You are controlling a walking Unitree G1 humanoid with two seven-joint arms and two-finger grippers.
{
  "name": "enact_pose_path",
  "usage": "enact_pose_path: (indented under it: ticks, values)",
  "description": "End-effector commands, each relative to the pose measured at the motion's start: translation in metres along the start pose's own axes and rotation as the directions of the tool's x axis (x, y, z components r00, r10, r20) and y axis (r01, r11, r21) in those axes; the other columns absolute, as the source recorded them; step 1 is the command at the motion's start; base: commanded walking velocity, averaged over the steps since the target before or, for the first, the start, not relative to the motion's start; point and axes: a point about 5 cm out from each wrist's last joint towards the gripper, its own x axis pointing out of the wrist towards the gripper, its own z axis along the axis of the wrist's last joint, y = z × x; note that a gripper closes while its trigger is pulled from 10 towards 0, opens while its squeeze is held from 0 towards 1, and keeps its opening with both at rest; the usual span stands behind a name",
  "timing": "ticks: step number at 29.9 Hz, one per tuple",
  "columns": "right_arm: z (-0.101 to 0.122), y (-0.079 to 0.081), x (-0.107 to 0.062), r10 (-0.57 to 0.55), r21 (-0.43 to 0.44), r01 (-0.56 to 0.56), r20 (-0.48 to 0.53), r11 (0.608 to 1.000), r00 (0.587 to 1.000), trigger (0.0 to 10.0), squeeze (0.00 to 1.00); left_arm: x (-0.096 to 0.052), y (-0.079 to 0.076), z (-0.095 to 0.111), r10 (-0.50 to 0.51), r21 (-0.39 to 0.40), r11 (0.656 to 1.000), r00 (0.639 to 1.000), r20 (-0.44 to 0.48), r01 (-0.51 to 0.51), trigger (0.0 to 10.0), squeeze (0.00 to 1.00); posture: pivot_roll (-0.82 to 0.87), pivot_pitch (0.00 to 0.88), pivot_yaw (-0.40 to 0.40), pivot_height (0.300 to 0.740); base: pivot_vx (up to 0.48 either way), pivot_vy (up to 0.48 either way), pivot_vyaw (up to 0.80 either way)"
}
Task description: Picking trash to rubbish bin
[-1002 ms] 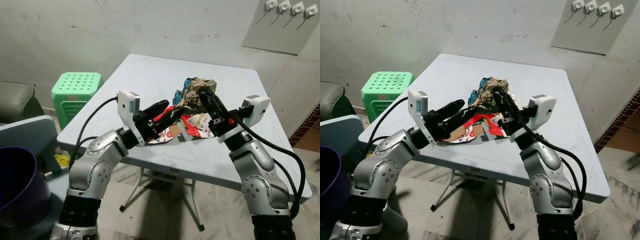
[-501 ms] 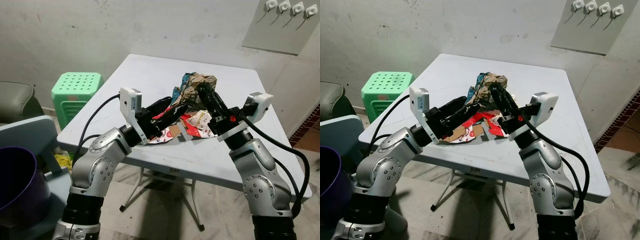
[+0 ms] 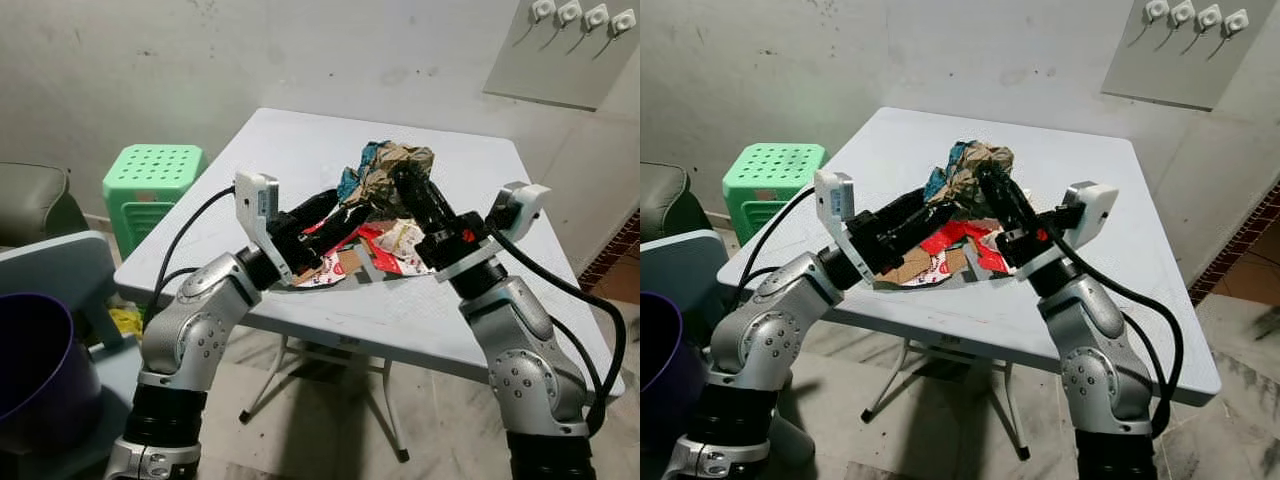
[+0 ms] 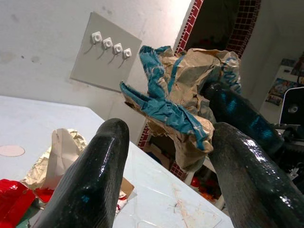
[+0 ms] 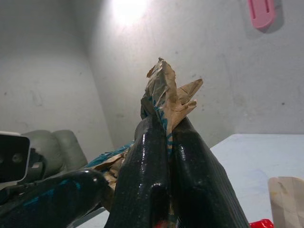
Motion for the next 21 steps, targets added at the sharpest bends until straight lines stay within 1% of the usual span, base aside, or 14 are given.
enact_pose_path:
  ticks: [1, 2, 7, 11, 21]
  values:
    - [0.0025, 0.0058, 0.0002, 0.039, 0.002, -0.039, 0.001, 0.999, 0.999, 10.0, 0.00, 0.0041, -0.0019, 0.0047, -0.022, 0.001, 1.000, 1.000, 0.012, 0.022, 2.7, 0.00, -0.03, 0.000, -0.042, 0.740, 0.000, 0.000, 0.00]
    - [0.0022, 0.0062, 0.0003, 0.043, 0.002, -0.043, -0.001, 0.999, 0.999, 10.0, 0.00, 0.0043, -0.0024, 0.0050, -0.028, -0.004, 1.000, 0.999, 0.017, 0.028, 0.0, 0.00, -0.03, 0.000, -0.040, 0.740, 0.000, 0.000, 0.00]
    - [0.0024, 0.0101, 0.0003, 0.067, 0.009, -0.067, -0.006, 0.998, 0.998, 10.0, 0.00, 0.0057, -0.0062, 0.0050, -0.055, -0.014, 0.998, 0.998, 0.023, 0.055, 0.0, 0.00, -0.03, 0.000, -0.038, 0.740, 0.000, 0.000, 0.00]
    - [0.0036, 0.0123, 0.0010, 0.081, 0.014, -0.081, 0.000, 0.997, 0.997, 10.0, 0.00, 0.0065, -0.0063, 0.0040, -0.061, -0.014, 0.998, 0.998, 0.018, 0.061, 0.0, 0.00, -0.04, 0.000, -0.034, 0.740, 0.000, 0.000, 0.00]
    - [0.0086, 0.0119, 0.0019, 0.078, 0.027, -0.079, 0.028, 0.997, 0.997, 10.0, 0.00, 0.0079, -0.0083, 0.0045, -0.084, -0.019, 0.996, 0.996, 0.021, 0.085, 0.0, 0.00, -0.04, 0.000, -0.032, 0.740, 0.000, 0.000, 0.00]
